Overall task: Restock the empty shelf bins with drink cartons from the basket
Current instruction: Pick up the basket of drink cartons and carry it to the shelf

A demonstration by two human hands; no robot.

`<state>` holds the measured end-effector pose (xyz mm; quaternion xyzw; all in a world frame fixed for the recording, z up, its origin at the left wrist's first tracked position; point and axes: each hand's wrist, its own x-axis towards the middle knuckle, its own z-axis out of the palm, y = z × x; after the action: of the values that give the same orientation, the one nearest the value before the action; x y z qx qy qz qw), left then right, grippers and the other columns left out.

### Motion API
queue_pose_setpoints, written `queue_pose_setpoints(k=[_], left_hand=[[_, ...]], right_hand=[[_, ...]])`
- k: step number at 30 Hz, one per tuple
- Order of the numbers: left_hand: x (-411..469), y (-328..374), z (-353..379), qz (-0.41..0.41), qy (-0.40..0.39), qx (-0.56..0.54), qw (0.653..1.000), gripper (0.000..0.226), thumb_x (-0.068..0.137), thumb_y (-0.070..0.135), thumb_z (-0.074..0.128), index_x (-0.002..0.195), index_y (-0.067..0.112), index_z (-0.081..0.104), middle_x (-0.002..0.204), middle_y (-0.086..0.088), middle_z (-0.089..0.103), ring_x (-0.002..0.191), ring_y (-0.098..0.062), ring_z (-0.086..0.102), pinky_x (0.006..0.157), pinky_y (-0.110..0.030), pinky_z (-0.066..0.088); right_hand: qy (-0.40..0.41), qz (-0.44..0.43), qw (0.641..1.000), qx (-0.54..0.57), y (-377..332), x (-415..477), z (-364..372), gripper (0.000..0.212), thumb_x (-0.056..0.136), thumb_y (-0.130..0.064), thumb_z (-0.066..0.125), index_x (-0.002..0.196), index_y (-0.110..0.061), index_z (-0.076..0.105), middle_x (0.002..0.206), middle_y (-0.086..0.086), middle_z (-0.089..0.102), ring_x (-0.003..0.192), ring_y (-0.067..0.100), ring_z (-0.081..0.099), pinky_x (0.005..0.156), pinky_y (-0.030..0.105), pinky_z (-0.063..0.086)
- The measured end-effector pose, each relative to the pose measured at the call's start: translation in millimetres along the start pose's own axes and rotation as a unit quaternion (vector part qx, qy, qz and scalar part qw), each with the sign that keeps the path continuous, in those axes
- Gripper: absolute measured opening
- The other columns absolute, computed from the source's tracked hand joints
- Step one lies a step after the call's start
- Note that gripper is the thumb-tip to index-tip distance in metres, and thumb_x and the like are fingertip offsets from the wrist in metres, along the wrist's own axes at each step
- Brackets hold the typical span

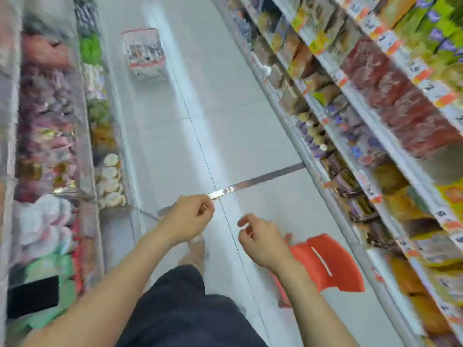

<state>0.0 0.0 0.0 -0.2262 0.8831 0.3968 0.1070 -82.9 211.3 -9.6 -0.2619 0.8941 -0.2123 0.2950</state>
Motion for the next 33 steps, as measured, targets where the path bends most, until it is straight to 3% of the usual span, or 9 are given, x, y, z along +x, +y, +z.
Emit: queue_pose_setpoints(k=[4, 12, 19, 28, 33], left_hand=[[62, -31, -52, -0.051, 0.02, -0.01, 0.998, 0.018, 0.092, 0.039, 0.052, 0.09, 0.033, 0.069, 0.076, 0.013, 0.07, 0.072, -0.013, 0.067, 0.073, -0.043, 0.059], [201, -54, -190, -0.043, 0.076, -0.067, 0.994, 0.018, 0.093, 0.025, 0.054, 0.091, 0.032, 0.071, 0.078, 0.018, 0.071, 0.073, -0.004, 0.066, 0.076, -0.033, 0.058], [323, -62, -283, -0.06, 0.145, -0.092, 0.983, 0.019, 0.093, 0.022, 0.057, 0.086, 0.033, 0.071, 0.077, 0.019, 0.071, 0.072, -0.002, 0.066, 0.07, -0.026, 0.053], [525, -52, -406, -0.087, 0.214, -0.079, 0.97, 0.019, 0.092, 0.018, 0.058, 0.085, 0.028, 0.072, 0.076, 0.014, 0.073, 0.075, -0.006, 0.069, 0.076, -0.033, 0.057], [611, -57, -470, -0.111, 0.243, -0.093, 0.959, 0.019, 0.091, 0.017, 0.058, 0.086, 0.029, 0.073, 0.077, 0.015, 0.073, 0.076, -0.005, 0.068, 0.077, -0.031, 0.056]], right_hand=[[-0.096, -0.024, 0.992, -0.077, -42, 87, -14, 0.03, 0.095, -0.033, 0.049, 0.122, -0.03, 0.062, 0.096, -0.008, 0.071, 0.096, 0.017, 0.064, 0.092, 0.038, 0.051], [-0.034, -0.071, 0.996, -0.031, -149, 270, -78, 0.024, 0.096, -0.028, 0.051, 0.116, -0.026, 0.063, 0.09, -0.01, 0.068, 0.086, 0.014, 0.065, 0.079, 0.041, 0.057], [0.009, -0.099, 0.994, 0.047, -210, 415, -133, 0.02, 0.094, -0.022, 0.054, 0.11, -0.024, 0.066, 0.081, -0.01, 0.068, 0.077, 0.005, 0.065, 0.076, 0.033, 0.057], [-0.006, -0.155, 0.983, 0.098, -276, 651, -219, 0.02, 0.095, -0.019, 0.054, 0.111, -0.024, 0.066, 0.078, -0.009, 0.067, 0.075, 0.003, 0.064, 0.07, 0.024, 0.053], [-0.038, -0.172, 0.982, 0.069, -321, 766, -261, 0.021, 0.095, -0.019, 0.051, 0.109, -0.024, 0.066, 0.072, -0.006, 0.067, 0.068, 0.009, 0.063, 0.066, 0.034, 0.056]])
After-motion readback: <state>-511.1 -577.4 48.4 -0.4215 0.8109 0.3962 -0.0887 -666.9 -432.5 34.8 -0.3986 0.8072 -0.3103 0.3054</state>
